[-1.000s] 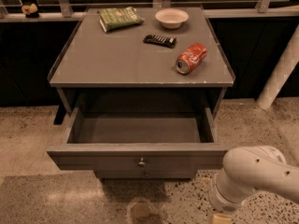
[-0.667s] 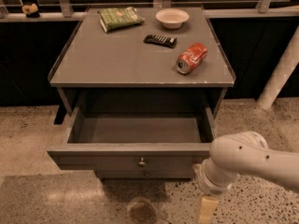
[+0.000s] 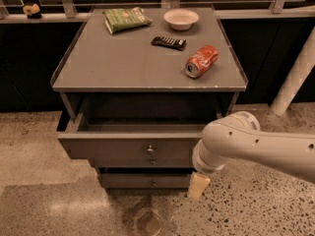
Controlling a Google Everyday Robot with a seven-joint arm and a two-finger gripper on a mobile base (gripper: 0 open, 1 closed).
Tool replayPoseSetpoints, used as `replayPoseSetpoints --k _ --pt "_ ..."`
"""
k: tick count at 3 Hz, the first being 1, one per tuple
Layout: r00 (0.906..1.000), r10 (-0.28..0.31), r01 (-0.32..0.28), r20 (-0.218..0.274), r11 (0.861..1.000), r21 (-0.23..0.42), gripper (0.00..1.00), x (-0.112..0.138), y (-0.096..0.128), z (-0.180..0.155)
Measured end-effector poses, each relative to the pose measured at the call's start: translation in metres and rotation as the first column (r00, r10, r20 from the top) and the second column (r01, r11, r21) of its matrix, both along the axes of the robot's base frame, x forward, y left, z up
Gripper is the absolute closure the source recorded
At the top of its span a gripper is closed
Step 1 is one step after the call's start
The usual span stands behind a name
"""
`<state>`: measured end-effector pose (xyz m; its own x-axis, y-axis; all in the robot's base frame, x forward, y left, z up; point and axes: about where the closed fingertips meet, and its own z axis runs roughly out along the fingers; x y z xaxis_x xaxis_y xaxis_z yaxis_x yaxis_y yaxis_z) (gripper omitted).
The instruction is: Close top drawer
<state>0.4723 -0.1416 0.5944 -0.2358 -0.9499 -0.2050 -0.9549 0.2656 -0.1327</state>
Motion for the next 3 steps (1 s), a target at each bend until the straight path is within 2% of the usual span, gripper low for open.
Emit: replayPoseSetpoints --k 1,3 --pt "0.9981 -0.051 0.051 0.033 0.999 0.006 0.00 0.036 0.013 0.004" --pt "0.9963 -0.086 0.086 -0.003 0.996 0.033 0.00 0.092 0.052 -0.018"
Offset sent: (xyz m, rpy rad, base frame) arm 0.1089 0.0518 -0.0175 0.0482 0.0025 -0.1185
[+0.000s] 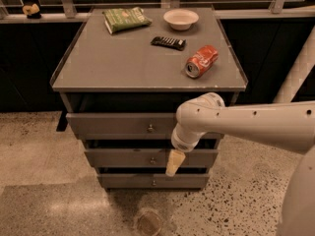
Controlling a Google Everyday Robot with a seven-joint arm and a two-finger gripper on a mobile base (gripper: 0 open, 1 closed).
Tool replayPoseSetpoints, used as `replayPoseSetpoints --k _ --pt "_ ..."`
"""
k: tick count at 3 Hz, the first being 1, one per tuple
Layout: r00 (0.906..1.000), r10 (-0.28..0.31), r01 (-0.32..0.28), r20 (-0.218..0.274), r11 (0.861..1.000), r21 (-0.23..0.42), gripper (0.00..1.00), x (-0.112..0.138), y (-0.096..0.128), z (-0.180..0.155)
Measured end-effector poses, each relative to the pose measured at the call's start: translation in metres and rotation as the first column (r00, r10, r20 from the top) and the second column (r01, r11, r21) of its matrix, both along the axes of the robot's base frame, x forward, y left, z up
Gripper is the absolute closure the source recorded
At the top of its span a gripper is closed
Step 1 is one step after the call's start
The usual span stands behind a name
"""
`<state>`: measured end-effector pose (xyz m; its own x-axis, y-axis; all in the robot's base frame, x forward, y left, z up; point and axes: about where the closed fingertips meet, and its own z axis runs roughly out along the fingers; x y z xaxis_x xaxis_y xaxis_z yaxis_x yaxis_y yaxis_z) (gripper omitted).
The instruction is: Close top drawer
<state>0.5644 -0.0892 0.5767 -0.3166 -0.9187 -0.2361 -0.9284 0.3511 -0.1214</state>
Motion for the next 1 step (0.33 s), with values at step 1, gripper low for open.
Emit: replayPoseSetpoints --k 1 --pt "1.0000 0.000 0.000 0.000 1.000 0.000 0.00 0.0000 0.0000 0.0000"
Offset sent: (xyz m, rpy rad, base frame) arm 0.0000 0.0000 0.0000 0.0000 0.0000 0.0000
